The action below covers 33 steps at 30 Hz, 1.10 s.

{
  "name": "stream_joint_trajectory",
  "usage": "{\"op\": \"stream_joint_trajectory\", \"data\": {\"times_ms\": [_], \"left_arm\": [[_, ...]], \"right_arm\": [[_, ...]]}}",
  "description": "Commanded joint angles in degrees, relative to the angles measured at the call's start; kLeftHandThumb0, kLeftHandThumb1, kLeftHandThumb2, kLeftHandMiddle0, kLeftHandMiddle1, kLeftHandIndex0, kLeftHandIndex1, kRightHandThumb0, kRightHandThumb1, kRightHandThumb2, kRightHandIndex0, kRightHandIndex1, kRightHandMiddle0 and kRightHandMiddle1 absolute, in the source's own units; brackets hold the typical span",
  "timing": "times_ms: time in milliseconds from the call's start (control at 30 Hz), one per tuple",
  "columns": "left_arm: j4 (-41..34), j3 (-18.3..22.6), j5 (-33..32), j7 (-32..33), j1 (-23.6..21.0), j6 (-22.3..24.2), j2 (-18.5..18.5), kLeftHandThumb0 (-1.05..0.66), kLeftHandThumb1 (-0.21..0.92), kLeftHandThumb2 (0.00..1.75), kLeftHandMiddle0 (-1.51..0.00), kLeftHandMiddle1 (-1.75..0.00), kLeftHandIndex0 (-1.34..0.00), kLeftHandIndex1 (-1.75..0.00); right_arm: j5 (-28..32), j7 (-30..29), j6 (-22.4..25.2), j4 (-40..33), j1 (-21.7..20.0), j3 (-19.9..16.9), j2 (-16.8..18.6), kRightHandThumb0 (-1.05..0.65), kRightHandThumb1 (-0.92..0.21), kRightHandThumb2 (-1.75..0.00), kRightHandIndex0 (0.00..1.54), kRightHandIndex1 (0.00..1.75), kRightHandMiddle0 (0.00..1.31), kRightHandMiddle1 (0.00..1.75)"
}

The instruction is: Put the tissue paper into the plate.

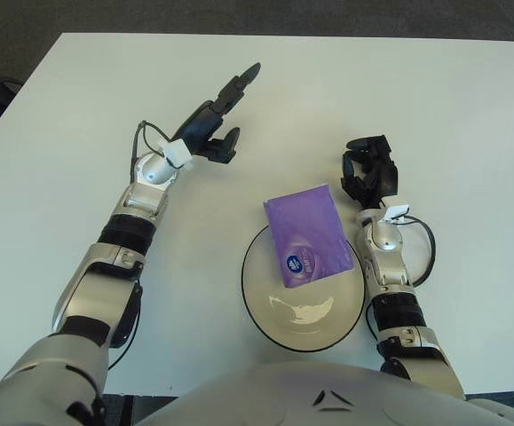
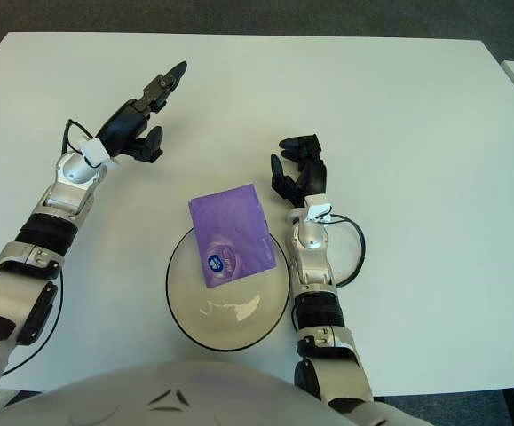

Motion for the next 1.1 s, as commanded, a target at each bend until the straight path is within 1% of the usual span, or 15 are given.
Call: {"op": "stream_joint_trajectory", "data": {"times_ms": [0,233,433,567,800,900,1067], "left_arm": [[1.19,2.51,-0.25,1.56,1.81,1.77,-1.16,-0.8,0.92,1.11,0.0,0.0,0.0,0.0],[-1.98,4.77,1.66,5.58,5.22,7.93,-3.41,-0.81,0.92,1.14,0.0,0.0,-0.01,-0.01],[-4.65,5.73,3.53,9.15,9.93,11.23,-5.24,-0.82,0.92,1.15,0.0,0.0,-0.04,-0.03],[-5.6,6.14,4.79,11.37,11.48,13.51,-6.35,-0.83,0.92,1.15,0.0,0.0,-0.05,-0.03],[-5.82,6.58,6.12,14.21,13.53,16.05,-8.49,-0.82,0.92,1.15,0.0,0.0,-0.05,-0.06],[-5.57,6.77,6.15,14.88,14.24,16.6,-9.23,-0.82,0.92,1.14,0.0,0.0,-0.02,-0.13],[-5.21,7.24,5.89,15.78,15.48,16.91,-10.4,-0.81,0.92,1.14,0.0,0.0,0.0,-0.16]], "right_arm": [[0.39,0.17,5.08,4.33,5.42,0.0,0.29,-0.01,-0.81,-0.52,0.49,1.49,0.26,1.52],[0.3,0.2,4.6,4.18,5.74,0.04,0.24,-0.01,-0.79,-0.56,0.49,1.48,0.26,1.54],[0.45,0.27,4.68,3.71,6.0,-0.05,0.28,-0.01,-0.79,-0.56,0.49,1.47,0.27,1.55],[0.13,0.08,4.85,3.25,6.21,0.06,0.24,-0.01,-0.79,-0.56,0.48,1.47,0.26,1.55],[-1.24,-0.7,5.93,1.58,6.86,0.68,0.22,-0.01,-0.82,-0.53,0.47,1.46,0.25,1.57],[-1.98,-1.15,6.23,1.21,7.01,0.99,0.09,-0.01,-0.82,-0.52,0.47,1.47,0.24,1.57],[-2.34,-1.25,6.68,0.09,7.6,1.42,-0.09,-0.01,-0.82,-0.52,0.48,1.48,0.23,1.56]]}}
